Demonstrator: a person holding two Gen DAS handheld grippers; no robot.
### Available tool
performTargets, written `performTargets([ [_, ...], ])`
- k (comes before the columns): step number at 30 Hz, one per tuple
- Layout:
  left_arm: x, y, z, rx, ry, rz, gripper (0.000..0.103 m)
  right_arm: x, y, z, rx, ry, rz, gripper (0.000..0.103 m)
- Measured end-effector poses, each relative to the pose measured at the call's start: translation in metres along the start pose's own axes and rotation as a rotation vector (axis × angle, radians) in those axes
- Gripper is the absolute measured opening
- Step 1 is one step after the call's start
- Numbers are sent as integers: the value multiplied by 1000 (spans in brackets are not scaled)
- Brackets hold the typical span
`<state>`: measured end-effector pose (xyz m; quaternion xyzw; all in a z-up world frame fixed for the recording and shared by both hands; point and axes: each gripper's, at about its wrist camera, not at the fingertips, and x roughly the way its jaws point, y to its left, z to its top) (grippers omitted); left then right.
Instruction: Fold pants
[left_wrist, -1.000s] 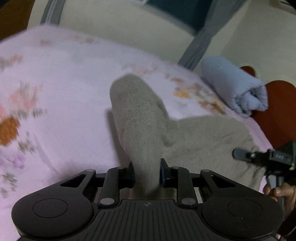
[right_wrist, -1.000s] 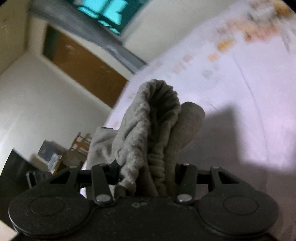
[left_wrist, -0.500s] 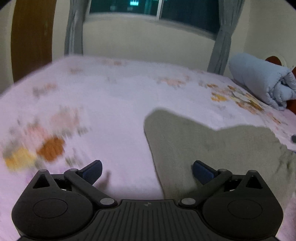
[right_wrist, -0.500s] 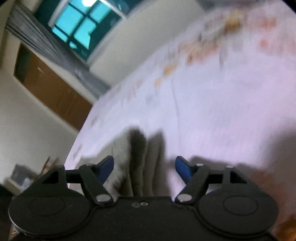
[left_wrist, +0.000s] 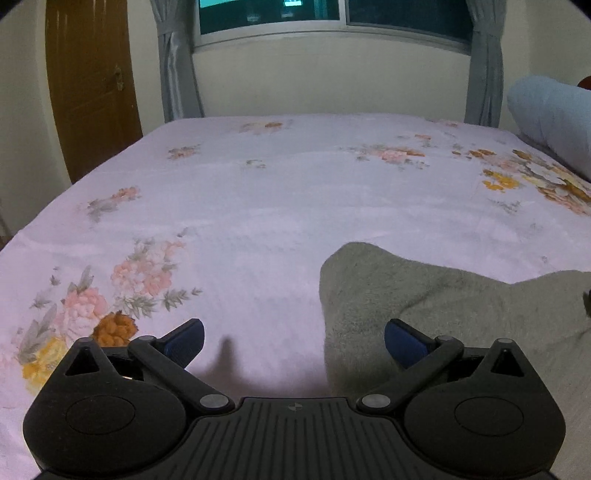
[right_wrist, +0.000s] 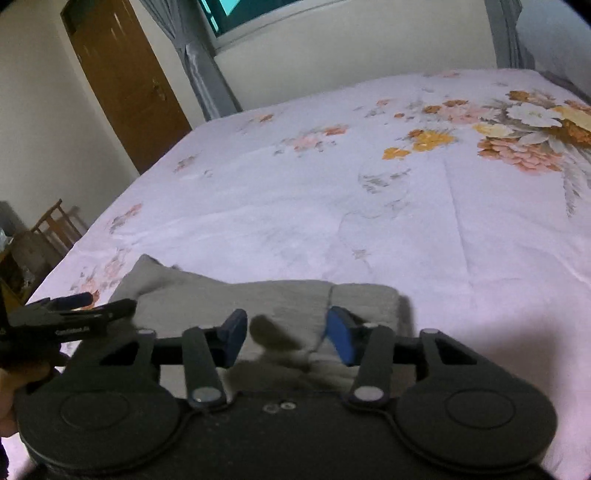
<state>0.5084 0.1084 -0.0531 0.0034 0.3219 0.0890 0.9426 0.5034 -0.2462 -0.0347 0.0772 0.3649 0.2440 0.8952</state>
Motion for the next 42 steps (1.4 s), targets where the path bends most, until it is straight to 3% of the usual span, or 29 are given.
performTargets([
  [7, 0, 2, -5, -25, -1, -12, 103, 0, -9, 1, 29, -18, -33, 37],
  [11, -34, 13, -6, -50, -53, -12, 103, -34, 9, 6, -15, -107, -36, 44],
  [13, -51, 21, -17, -92, -65, -35, 103, -49, 18, -3, -61, -127, -35, 51],
  [14, -59, 24, -26, -108, -59, -41, 103, -54, 21, -12, -91, -137, -52, 63],
  [15, -63, 25, -34, -110, -54, -46, 103, -53, 22, -19, -120, -128, -73, 73],
  [17, -62, 23, -51, -95, -28, -34, 103, -34, 21, -38, -188, -15, -179, 73],
  [20, -54, 31, -64, -162, 21, -58, 103, -30, -10, -48, -19, -3, -94, 81],
  [22, -69, 40, -62, -204, 8, -54, 103, -45, -12, -43, 49, -29, -90, 80],
  [26, -109, 44, -73, -155, -50, -28, 103, -82, 12, -45, -63, -123, -108, 78],
  [29, -114, 44, -96, -148, -18, -1, 103, -68, 6, -55, -95, -45, -194, 84],
  [31, -98, 41, -110, -103, 80, 45, 103, -57, -5, -60, -36, -2, -173, 86],
  [33, -100, 55, -115, -194, 85, 21, 103, -57, -9, -59, 9, 5, -150, 88],
  [39, -156, 85, -129, -276, -8, 33, 103, -144, -14, -70, 56, -212, -88, 92],
  [42, -186, 88, -153, -304, -40, 21, 103, -185, -13, -93, 5, -251, -85, 97],
])
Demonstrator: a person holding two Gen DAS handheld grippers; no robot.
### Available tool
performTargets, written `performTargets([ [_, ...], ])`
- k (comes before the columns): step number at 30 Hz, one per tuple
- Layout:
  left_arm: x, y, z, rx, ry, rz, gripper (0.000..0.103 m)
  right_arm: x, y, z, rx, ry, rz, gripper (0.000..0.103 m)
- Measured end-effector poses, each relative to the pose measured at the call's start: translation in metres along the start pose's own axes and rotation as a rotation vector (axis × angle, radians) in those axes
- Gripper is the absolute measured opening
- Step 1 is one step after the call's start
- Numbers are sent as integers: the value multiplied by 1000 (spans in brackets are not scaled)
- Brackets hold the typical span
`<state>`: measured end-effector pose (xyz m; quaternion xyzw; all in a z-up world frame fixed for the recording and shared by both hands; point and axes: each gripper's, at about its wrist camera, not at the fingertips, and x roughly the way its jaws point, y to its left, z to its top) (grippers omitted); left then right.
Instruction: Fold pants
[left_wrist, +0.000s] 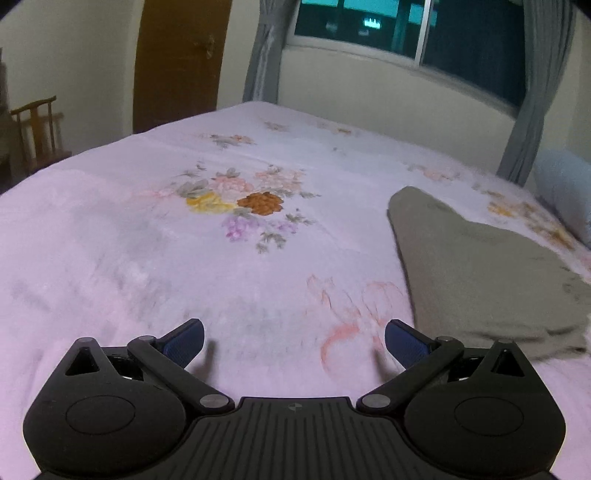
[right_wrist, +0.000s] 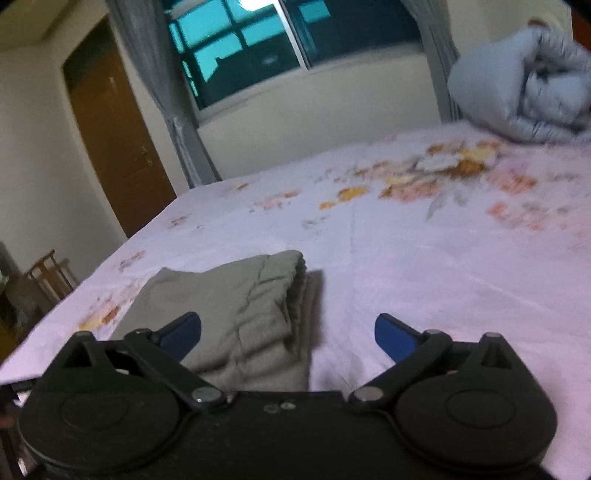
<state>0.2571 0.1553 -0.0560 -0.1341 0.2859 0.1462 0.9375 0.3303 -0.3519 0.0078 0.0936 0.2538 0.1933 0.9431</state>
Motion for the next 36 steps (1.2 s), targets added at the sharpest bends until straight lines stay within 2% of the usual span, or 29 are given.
performTargets([
  [3, -13, 0, -15, -32, -27, -35, 103, -34, 0, -18, -15, -15, 13, 97],
  [7, -14, -17, -12, -28, -45, -86, 103, -32, 5, -20, -1, -21, 30, 97],
  [10, -9, -35, 7, 15, -75, -116, 103, -27, 24, -14, 6, -24, 51, 97],
  [12, 7, -45, 34, 49, -113, -111, 103, -22, 42, -6, -32, -46, 46, 97],
  [14, 33, -53, 63, 68, -128, -103, 103, 3, 57, 11, -106, -51, -15, 94],
  [16, 66, -56, 88, 53, -88, -109, 103, 38, 70, 27, -183, -44, -109, 93],
  [18, 100, -59, 109, 16, -53, -135, 103, 72, 70, 39, -186, -14, -145, 90],
  [21, 141, -74, 128, 43, -32, -151, 103, 121, 63, 55, -170, 20, -177, 90],
  [26, 212, -109, 138, 109, 32, -191, 103, 183, 46, 60, -197, 92, -204, 90],
  [28, 237, -117, 136, 153, 96, -143, 103, 202, 35, 51, -203, 169, -227, 90],
  [30, 252, -114, 127, 125, 124, -149, 103, 207, 21, 40, -171, 180, -197, 93],
  [33, 248, -111, 117, 80, 82, -162, 103, 205, 5, 33, -66, 165, -164, 96],
  [36, 241, -95, 118, -7, 75, -210, 103, 201, 2, 31, -26, 156, -155, 97],
])
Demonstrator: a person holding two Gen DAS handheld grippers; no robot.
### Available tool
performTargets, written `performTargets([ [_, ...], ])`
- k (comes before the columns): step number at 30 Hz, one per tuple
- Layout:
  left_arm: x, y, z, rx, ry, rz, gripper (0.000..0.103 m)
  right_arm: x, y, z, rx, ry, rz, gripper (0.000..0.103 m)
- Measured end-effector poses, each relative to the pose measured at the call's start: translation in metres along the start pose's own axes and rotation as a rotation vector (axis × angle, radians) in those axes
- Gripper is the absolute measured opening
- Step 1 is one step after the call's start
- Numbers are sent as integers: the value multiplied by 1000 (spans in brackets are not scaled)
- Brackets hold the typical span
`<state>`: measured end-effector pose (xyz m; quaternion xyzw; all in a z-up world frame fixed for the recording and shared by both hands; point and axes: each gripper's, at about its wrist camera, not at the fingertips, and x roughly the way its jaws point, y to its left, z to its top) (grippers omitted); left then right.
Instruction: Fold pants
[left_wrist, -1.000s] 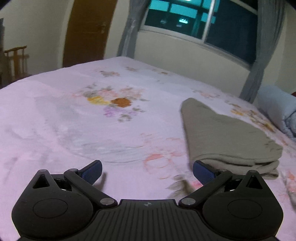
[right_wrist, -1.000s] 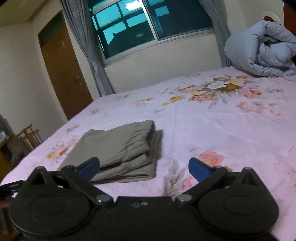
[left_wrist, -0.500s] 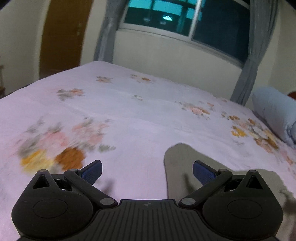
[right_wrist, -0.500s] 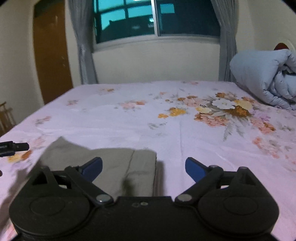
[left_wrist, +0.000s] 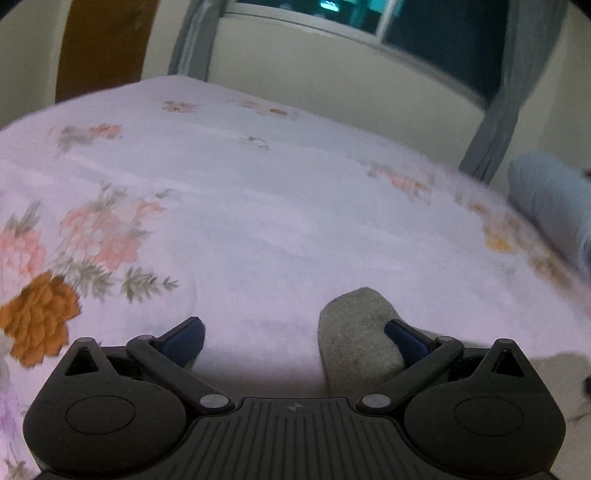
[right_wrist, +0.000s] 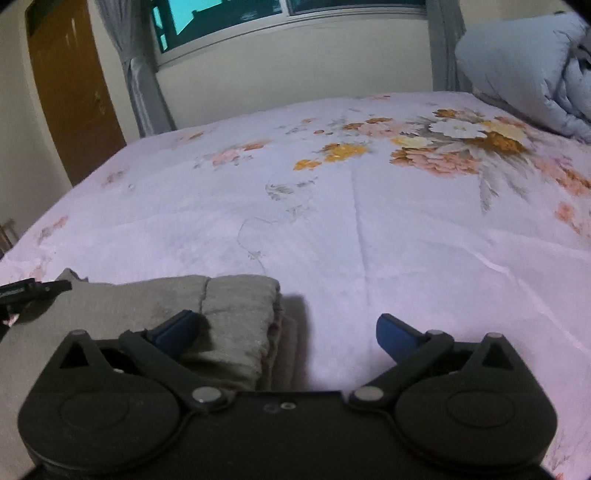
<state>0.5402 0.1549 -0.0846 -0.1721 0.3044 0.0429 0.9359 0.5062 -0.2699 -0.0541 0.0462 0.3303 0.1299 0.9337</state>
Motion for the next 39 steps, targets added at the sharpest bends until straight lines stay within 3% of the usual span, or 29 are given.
performTargets([
  [3, -15, 13, 4, -38, 8, -1, 103, -11, -21, 6, 134, -13, 7, 93],
  [6, -32, 24, 11, -72, -27, 85, 103, -47, -49, 9, 277, -79, 9, 91],
  [9, -42, 42, 18, -122, -42, 100, 103, -80, -57, 8, 260, -118, 30, 92],
  [12, -41, 41, 21, -104, -55, 82, 103, -99, -51, 7, 199, -141, 55, 94],
  [18, -10, 6, 22, 3, -2, 18, 103, -61, -13, 18, 63, -90, 60, 94],
  [20, 4, -3, 20, 33, 25, 45, 103, -40, -1, 20, 14, -63, 45, 94],
  [22, 13, 2, 18, 5, 47, 62, 103, -17, 7, 18, -46, -7, -41, 95],
  [24, 9, 10, 18, -33, 35, 69, 103, -5, 1, 13, -34, 26, -48, 95],
  [27, -13, 29, 18, -73, 4, 139, 103, -27, -12, 12, 28, -41, -70, 95],
  [32, -94, 63, 0, -90, -68, 137, 103, -96, -23, 4, 87, -139, -19, 97],
  [39, -209, 72, -49, -85, -148, 140, 103, -174, -16, -10, 83, -194, 6, 97],
])
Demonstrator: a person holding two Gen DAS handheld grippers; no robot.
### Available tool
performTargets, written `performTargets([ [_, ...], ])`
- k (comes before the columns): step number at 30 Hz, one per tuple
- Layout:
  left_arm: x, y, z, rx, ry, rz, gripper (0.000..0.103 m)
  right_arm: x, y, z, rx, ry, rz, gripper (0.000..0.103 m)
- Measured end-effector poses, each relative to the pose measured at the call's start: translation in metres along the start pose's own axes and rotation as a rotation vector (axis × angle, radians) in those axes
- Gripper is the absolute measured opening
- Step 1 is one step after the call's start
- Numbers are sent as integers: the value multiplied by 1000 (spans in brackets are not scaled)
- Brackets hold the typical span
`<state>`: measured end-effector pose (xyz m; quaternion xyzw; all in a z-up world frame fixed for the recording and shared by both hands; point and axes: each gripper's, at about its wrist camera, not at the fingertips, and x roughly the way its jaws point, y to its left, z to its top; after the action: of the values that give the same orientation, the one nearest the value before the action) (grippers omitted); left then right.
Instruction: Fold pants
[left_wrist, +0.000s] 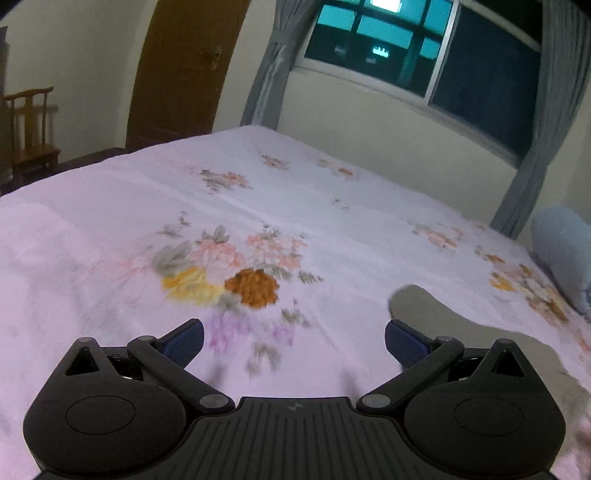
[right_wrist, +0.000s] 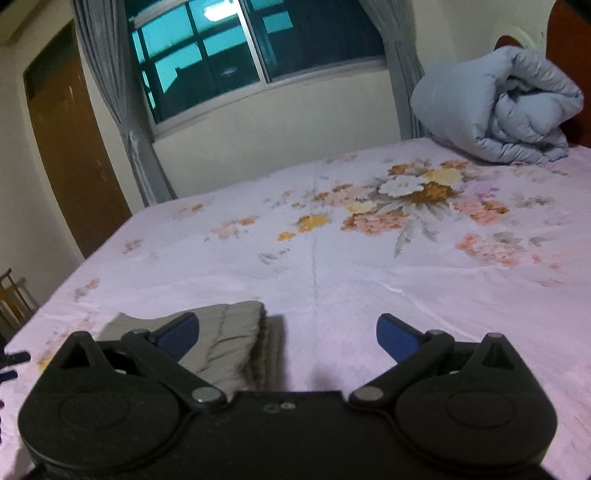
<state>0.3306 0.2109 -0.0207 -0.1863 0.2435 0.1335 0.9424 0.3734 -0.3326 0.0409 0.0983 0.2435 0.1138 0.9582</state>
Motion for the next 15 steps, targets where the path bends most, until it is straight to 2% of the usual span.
performTargets([
  [5, -79, 0, -25, -29, -51, -32, 103, -54, 12, -8, -8, -30, 33, 97],
  [13, -171, -33, -77, 93, -101, -68, 103, -138, 35, -52, -100, -68, 95, 97],
  [15, -192, -39, -94, 112, -106, -57, 103, -157, 39, -68, -130, -81, 106, 97],
])
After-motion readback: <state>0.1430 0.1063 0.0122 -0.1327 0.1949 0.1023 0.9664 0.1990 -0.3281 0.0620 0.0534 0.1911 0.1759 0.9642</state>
